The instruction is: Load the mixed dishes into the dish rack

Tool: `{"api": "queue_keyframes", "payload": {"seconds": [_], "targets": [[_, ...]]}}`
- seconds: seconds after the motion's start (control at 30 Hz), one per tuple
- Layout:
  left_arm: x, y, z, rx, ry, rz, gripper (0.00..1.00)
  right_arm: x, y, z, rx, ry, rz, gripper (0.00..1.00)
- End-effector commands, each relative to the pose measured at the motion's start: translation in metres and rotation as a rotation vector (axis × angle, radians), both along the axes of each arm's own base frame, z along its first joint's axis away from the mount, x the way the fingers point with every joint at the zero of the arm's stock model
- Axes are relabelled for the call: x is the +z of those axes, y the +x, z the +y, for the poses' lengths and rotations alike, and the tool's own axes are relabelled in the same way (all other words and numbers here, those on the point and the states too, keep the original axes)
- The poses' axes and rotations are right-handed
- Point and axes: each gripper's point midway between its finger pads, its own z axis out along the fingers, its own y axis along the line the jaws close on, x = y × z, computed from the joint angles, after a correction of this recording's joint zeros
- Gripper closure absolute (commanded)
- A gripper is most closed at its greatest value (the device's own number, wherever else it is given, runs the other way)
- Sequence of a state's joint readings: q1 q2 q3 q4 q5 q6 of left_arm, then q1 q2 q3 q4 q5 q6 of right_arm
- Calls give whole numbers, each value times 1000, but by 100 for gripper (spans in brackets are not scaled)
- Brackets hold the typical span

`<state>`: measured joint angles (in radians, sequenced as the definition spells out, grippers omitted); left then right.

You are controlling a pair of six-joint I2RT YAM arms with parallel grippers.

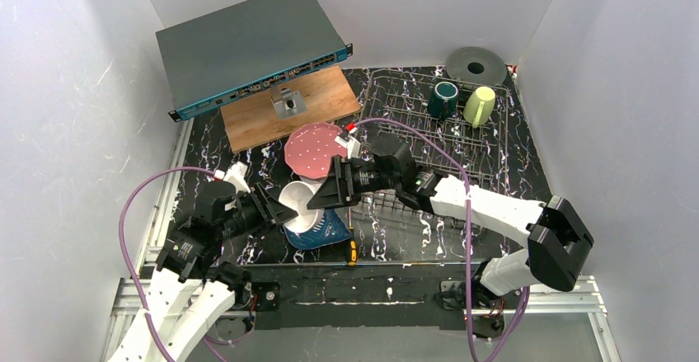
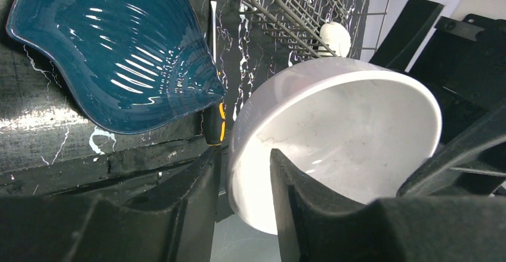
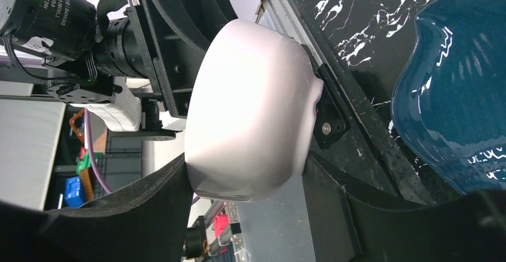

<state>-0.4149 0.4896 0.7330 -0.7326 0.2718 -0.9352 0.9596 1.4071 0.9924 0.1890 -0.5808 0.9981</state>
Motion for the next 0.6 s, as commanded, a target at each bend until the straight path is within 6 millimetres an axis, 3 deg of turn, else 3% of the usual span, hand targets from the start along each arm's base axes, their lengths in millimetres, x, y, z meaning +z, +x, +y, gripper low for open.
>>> {"api": "queue_keyframes", "payload": {"seconds": [0.0, 0.13, 0.4, 0.57], "targets": [[13, 0, -2, -17, -12, -26, 63, 36, -1, 3, 15, 140, -27, 99], [17, 0, -2, -19, -7, -38, 51, 34, 4, 0, -5, 139, -9, 99], [24, -1, 6, -35, 50, -77, 11, 24, 20, -18, -66, 127, 12, 99], [39, -2, 11, -40, 84, -119, 2, 21, 38, -36, -125, 116, 13, 99]]}}
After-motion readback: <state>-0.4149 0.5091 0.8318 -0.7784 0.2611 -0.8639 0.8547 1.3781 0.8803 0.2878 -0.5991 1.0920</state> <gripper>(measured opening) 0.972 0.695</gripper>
